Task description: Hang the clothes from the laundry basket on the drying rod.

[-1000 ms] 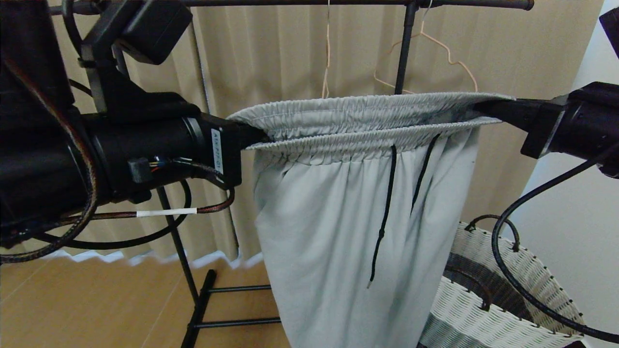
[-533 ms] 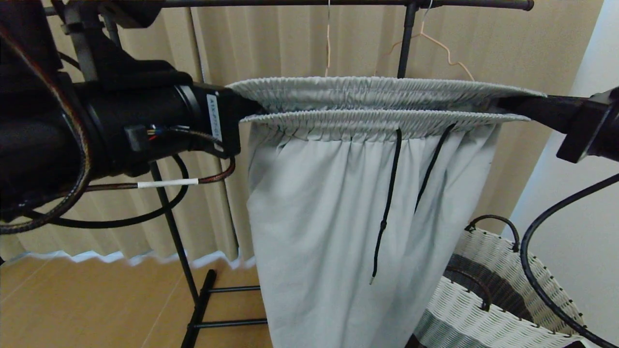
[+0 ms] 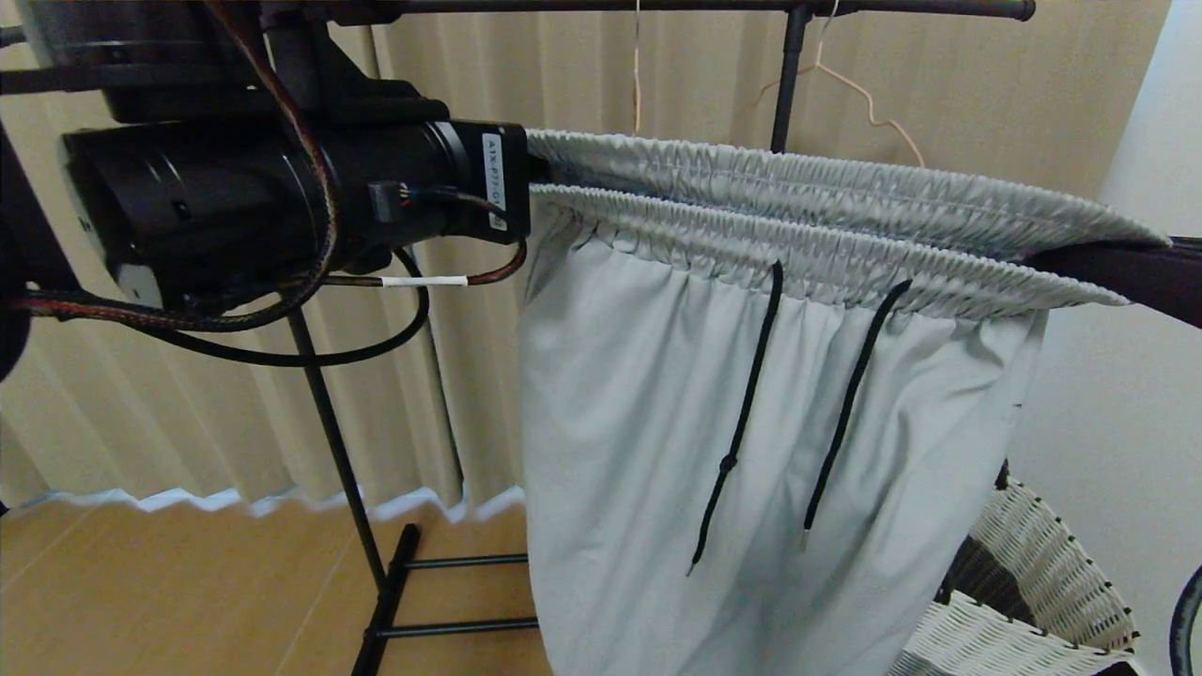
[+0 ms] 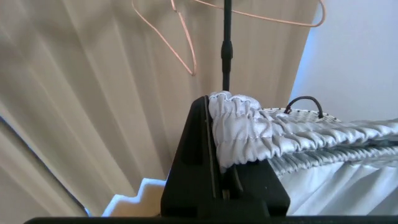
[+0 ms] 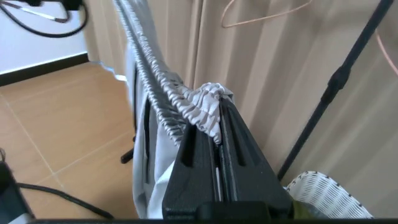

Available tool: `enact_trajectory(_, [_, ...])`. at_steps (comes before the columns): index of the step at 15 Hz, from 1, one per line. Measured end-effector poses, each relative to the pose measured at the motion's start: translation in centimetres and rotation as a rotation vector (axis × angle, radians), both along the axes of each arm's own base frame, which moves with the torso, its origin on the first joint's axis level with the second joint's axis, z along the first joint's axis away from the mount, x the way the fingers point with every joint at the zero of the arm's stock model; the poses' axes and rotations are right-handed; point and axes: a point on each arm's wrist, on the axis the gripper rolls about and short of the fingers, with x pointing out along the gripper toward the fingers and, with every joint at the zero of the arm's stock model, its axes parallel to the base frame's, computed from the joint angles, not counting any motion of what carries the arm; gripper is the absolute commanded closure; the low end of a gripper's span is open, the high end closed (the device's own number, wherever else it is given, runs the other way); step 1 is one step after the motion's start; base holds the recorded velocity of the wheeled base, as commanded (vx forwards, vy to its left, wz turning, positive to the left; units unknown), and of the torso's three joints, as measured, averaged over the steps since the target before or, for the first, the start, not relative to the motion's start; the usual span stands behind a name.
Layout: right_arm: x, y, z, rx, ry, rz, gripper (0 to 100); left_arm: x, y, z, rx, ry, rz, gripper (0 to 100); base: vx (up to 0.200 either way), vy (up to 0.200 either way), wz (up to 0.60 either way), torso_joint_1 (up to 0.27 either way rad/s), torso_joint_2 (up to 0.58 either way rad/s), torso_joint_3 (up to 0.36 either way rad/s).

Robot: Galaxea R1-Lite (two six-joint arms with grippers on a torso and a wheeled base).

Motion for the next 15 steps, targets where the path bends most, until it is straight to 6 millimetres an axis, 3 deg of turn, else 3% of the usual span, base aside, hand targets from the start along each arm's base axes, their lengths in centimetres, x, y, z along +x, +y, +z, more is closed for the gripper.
enact_trajectory(3, [0.3, -0.3, 0.0, -0.003, -0.006, -0.056, 100, 0.1, 0.0, -0.2, 0.011, 0.011, -0.001, 100, 0.0, 0.0, 0.0, 0.0, 0.0, 0.0])
enact_trajectory(7, [3.2, -0.3, 1.2, 0.018, -0.056, -0.179, 100, -1.2, 0.7, -0.2, 0.055, 0.072, -0.029, 100, 0.0, 0.0, 0.0, 0.0, 0.0, 0.0])
enact_trajectory(11, [6.0, 0.2, 3.0, 0.07, -0.167, -0.21, 100, -4.1, 2.3, 0.9, 0.07, 0.114, -0.161, 100, 0.0, 0.0, 0.0, 0.0, 0.0, 0.0])
enact_trajectory(15, [8.0, 1.0, 3.6, 0.076, -0.168, -0.195, 100, -6.9, 2.5, 1.8, 0.051, 0.1, -0.27, 100, 0.0, 0.0, 0.0, 0.0, 0.0, 0.0])
